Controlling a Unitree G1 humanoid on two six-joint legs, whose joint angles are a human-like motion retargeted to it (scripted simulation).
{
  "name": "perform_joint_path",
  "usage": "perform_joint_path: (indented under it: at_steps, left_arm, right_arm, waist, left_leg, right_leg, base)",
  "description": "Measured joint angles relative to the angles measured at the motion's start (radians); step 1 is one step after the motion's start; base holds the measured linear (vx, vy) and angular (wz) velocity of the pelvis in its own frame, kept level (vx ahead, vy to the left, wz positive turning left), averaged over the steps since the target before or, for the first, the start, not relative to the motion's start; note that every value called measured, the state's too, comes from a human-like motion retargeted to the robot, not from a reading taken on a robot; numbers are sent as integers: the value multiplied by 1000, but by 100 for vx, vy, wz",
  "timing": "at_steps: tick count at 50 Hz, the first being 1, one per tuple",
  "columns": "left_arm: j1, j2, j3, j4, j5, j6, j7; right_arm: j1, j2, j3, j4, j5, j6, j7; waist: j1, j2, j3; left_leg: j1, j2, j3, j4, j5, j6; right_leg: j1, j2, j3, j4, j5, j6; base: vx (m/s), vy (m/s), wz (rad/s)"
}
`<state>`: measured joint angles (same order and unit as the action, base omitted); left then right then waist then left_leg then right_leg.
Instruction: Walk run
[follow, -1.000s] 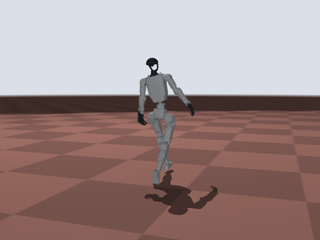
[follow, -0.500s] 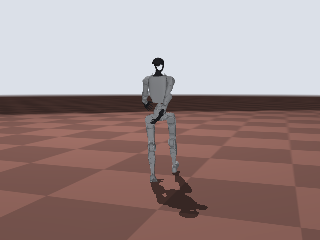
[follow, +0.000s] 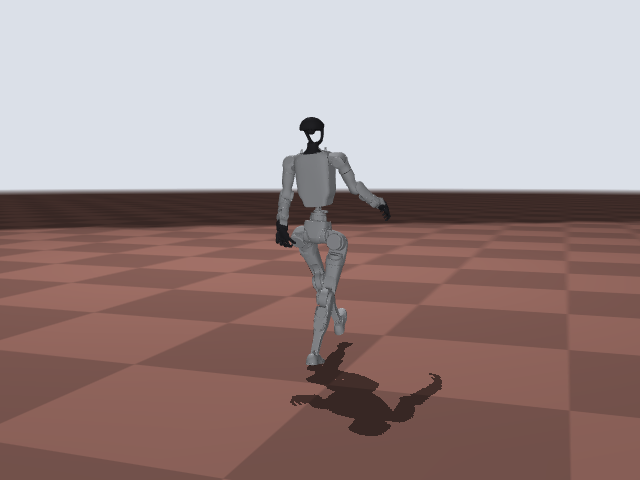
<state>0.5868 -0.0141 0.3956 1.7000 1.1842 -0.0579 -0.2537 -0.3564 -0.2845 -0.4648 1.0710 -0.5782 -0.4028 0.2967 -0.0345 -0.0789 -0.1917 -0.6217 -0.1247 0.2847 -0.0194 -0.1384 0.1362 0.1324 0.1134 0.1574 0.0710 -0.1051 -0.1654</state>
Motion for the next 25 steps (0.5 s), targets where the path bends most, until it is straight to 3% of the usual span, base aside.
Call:
perform_joint_path:
  at_steps: [2, 3, 5, 7, 9, 10, 12, 14, 18, 22, 25]
  left_arm:
    - [-20, 34, 6, 0, -14, 56, -8]
    - [-37, 49, 22, 0, -30, 88, 6]
    - [-65, 69, 83, 0, -85, 124, 73]
    - [-107, 93, 135, 0, -199, 92, 137]
    - [-184, 132, 168, 0, -333, 39, 142]
    - [-236, 153, 176, 0, -396, 20, 131]
    - [-355, 164, 209, -24, -470, -1, 140]
    - [-464, 140, 240, -116, -506, -30, 154]
    - [-662, 133, 181, -275, -612, -149, 91]
    - [-838, 152, 60, -399, -701, -227, -32]
    - [-946, 199, 8, -470, -709, -265, -109]
  right_arm:
    - [39, -11, -8, 3, -33, -10, -52]
    - [63, -9, -7, 19, -51, -7, -85]
    - [115, 8, 0, 83, -91, 13, -141]
    - [167, 42, -3, 187, -172, 29, -183]
    - [215, 74, 14, 299, -263, 42, -218]
    - [243, 81, 25, 350, -306, 52, -233]
    - [303, 85, 41, 456, -375, 102, -268]
    - [373, 91, 34, 546, -433, 193, -287]
    - [572, 168, 7, 629, -454, 309, -278]
    - [759, 269, 3, 629, -401, 294, -228]
    - [850, 321, 5, 629, -415, 296, -214]
  waist:
    - [33, -12, -14]
    - [50, -23, -27]
    - [100, -58, -53]
    - [111, -74, -86]
    - [61, -60, -101]
    - [34, -53, -90]
    - [23, 27, -82]
    - [-13, 72, -72]
    - [-36, 96, -64]
    - [-111, 134, -21]
    - [-206, 139, 11]
  left_leg:
    - [1, 17, 43, 49, -19, 11]
    - [8, 36, 92, 98, -34, 45]
    - [25, 79, 213, 157, 35, 85]
    - [-2, 52, 69, 228, 106, 119]
    - [-70, 45, -129, 401, 32, 107]
    - [-80, 14, -214, 484, -34, 88]
    - [18, 122, -107, 501, -78, 104]
    - [121, 81, -131, 443, -92, 126]
    - [287, 22, -224, 308, -57, 97]
    - [480, -18, -322, 172, -25, 90]
    - [593, -36, -401, 138, -63, 81]
  right_leg:
    - [27, 9, -19, 26, 79, 46]
    - [32, 1, -38, 43, 148, 89]
    - [41, -41, -58, 98, 337, 226]
    - [15, -64, -104, 207, 533, 385]
    - [-78, 1, -148, 457, 629, 427]
    - [-128, 31, -173, 616, 629, 427]
    - [-174, 139, -83, 657, 599, 426]
    - [-279, 160, -48, 747, 433, 405]
    - [-433, 23, -45, 669, 229, 282]
    - [-501, -137, -124, 316, 185, 243]
    - [-538, -223, -129, 60, 140, 244]
  base:
    - [127, -5, 16]
    - [154, -3, -41]
    - [139, -6, -83]
    - [137, -14, -42]
    - [138, -42, 68]
    - [120, -24, 95]
    - [115, 27, 111]
    - [115, 43, 174]
    - [106, 4, 156]
    - [97, -12, 214]
    - [87, -21, 213]
